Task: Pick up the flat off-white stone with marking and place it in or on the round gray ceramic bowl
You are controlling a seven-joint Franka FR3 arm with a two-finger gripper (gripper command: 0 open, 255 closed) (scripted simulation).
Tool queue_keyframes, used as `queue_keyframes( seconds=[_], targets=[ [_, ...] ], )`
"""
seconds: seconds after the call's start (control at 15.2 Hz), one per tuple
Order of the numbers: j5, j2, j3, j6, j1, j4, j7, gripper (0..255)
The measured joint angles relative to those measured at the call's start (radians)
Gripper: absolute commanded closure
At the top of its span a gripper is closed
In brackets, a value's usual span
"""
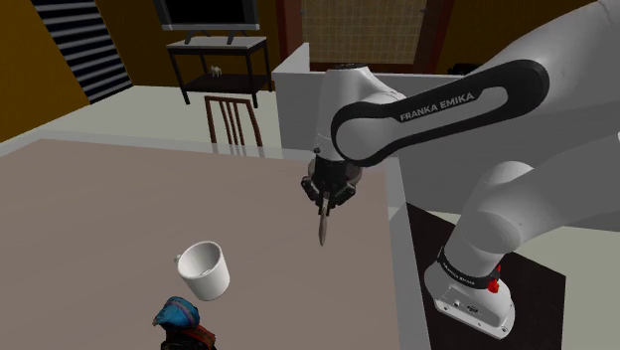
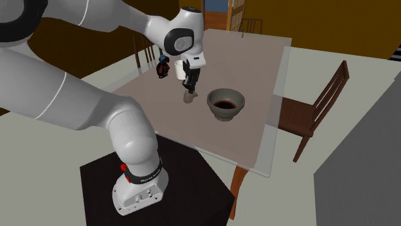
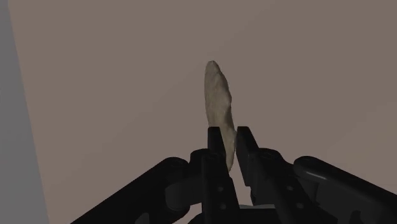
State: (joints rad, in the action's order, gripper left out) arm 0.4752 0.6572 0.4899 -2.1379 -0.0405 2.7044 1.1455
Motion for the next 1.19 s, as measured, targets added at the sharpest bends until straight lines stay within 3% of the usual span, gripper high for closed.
queue_keyframes(
  seconds=[1.06, 1.12, 1.19],
  targets=[
    [-0.063, 0.076, -0.067, 0.241, -0.014, -0.167, 0.034, 255],
    [-0.063, 0.076, -0.067, 0.241, -0.014, -0.167, 0.034, 0],
    [-0.063, 0.076, -0.067, 0.241, -0.014, -0.167, 0.034, 0]
  ],
)
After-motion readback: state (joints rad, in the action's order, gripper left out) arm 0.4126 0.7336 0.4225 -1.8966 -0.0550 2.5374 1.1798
